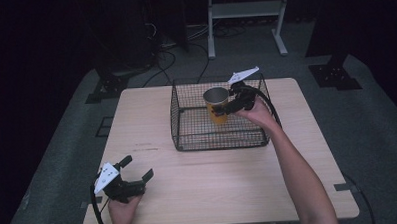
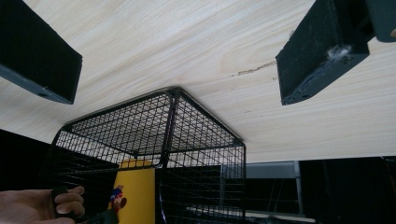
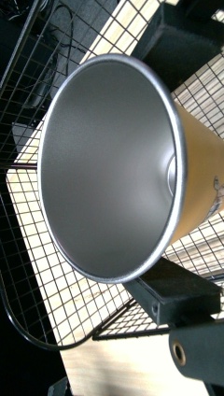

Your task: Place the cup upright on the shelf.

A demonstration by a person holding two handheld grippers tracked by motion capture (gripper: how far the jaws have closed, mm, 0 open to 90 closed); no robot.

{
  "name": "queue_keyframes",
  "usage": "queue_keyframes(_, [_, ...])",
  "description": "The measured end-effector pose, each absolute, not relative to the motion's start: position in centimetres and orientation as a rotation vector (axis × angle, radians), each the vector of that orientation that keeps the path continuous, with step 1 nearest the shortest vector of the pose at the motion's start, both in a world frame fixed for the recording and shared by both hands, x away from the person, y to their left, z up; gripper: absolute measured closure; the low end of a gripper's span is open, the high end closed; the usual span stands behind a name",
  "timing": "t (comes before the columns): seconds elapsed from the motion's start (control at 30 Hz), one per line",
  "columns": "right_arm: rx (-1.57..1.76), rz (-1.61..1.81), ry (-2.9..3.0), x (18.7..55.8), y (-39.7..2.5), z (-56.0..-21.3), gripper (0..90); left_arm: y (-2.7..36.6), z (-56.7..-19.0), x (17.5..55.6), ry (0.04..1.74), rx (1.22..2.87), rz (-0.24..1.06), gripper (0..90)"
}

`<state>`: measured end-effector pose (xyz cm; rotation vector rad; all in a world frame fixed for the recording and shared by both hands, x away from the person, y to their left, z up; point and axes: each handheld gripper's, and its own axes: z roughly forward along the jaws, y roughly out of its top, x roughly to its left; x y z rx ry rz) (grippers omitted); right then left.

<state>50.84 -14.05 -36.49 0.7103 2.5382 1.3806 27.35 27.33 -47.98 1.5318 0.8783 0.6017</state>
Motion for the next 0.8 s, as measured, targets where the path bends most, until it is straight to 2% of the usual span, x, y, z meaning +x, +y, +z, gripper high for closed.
queue_keyframes(0.8, [0.730, 1.179, 2.636, 51.9, -12.5, -39.9, 13.4, 27.5, -48.0, 27.3, 0.878, 1.518, 0.605, 0.0])
